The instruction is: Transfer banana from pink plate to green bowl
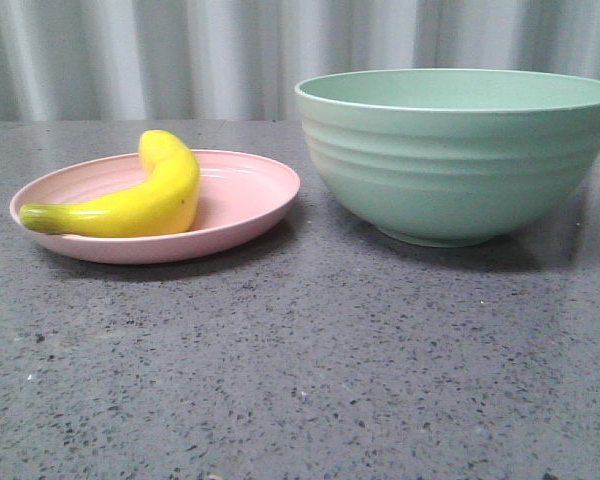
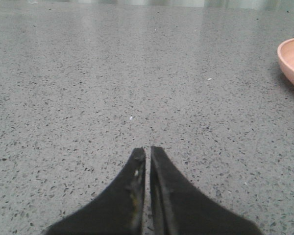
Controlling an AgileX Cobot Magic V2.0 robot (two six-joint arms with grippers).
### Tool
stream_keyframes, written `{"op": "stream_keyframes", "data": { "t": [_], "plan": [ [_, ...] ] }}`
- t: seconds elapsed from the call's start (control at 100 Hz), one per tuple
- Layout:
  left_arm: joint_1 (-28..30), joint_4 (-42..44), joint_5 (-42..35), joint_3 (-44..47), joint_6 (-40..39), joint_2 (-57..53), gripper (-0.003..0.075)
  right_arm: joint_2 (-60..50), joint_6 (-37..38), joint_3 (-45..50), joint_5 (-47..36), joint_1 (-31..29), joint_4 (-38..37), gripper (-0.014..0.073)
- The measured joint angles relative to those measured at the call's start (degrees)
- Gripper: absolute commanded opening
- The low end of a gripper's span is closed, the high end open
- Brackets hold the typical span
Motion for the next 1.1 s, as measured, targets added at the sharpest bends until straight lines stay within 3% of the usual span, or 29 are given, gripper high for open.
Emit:
{"op": "stream_keyframes", "data": {
  "t": [1.1],
  "plan": [
    [0.0,-0.5,-3.9,0.0,0.0,0.0,-0.0020,0.0,0.1,0.0,-2.9,0.0,0.0,-0.0041]
  ]
}}
